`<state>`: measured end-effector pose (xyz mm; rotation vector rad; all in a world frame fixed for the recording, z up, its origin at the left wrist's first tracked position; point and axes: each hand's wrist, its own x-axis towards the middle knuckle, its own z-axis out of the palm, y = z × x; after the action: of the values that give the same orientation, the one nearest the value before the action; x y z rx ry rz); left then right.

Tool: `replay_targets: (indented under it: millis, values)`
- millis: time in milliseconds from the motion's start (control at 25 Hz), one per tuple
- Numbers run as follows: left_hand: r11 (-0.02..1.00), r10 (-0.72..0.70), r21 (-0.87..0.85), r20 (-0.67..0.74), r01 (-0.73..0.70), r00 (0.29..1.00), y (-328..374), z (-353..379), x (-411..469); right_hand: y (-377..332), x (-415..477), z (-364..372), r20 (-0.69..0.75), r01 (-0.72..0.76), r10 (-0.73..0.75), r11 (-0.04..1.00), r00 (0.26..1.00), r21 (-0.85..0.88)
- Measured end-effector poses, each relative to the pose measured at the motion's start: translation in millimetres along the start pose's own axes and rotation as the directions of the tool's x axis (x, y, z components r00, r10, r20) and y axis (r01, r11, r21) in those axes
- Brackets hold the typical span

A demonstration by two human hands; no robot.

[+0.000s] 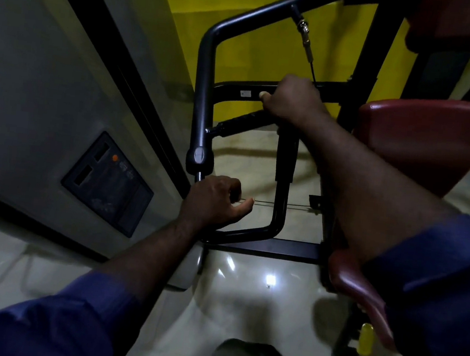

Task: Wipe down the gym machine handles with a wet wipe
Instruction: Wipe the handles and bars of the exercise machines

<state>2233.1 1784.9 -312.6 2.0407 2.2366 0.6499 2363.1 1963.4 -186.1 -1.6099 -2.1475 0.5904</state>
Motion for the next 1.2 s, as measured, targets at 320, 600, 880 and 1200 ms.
replay_targets:
  millis: [320,600,880,1200]
  values:
    - [0.999,-0.030,0.028,0.013,0.030,0.999,2,-3,1,26,-66,22,0.393,-0.417,0.162,0.148,0.905,0.897]
    - [0.982,0.000,-0.187,0.014,0.003,1.000,-7,-5,3,40,-175,82,0.388,-0.431,0.274,0.117,0.880,0.895]
    - [0.981,0.015,-0.191,0.000,-0.015,1.000,-6,-9,0,32,-141,69,0.400,-0.543,0.421,0.307,0.814,0.782]
    - [0.988,-0.018,-0.154,0.015,0.020,1.000,-5,-7,0,41,-188,58,-0.157,-0.162,0.256,0.879,0.954,0.449]
